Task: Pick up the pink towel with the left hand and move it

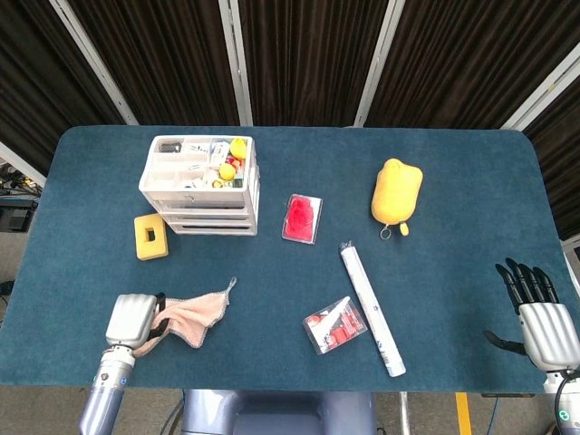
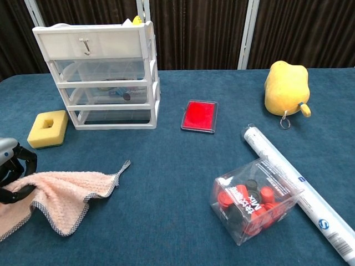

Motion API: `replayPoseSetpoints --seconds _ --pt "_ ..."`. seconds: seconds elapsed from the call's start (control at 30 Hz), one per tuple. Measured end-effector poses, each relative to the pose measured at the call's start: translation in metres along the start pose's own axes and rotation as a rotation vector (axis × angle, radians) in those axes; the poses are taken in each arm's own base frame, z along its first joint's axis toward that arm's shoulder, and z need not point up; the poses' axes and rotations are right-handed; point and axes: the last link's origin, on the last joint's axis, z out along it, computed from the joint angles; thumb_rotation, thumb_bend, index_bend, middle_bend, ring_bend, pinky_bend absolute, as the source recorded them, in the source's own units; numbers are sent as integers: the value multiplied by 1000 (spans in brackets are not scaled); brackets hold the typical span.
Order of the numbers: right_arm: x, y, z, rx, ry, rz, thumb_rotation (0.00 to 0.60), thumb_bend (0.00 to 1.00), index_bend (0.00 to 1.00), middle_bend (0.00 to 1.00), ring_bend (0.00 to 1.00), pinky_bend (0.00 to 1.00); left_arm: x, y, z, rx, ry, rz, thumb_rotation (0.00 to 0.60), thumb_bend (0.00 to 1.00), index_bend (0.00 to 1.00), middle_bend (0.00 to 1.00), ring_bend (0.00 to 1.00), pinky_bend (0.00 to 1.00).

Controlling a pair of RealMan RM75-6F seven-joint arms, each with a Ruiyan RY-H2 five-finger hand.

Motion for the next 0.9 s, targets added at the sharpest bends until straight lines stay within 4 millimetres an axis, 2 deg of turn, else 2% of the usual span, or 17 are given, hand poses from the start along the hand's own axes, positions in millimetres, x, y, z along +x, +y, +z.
replayPoseSetpoints --seconds 0.5,0.77,0.9 --pt "0 0 0 -1 0 -1 600 10 0 0 0 0 72 11 20 -19 269 -122 600 735 965 856 767 725" --pt "0 0 0 -1 0 -2 600 11 0 0 0 0 107 20 16 -39 356 -151 600 736 973 862 774 727" --pt "0 0 0 -2 0 -2 600 11 0 0 0 0 117 21 11 -48 391 -124 600 736 975 862 775 727"
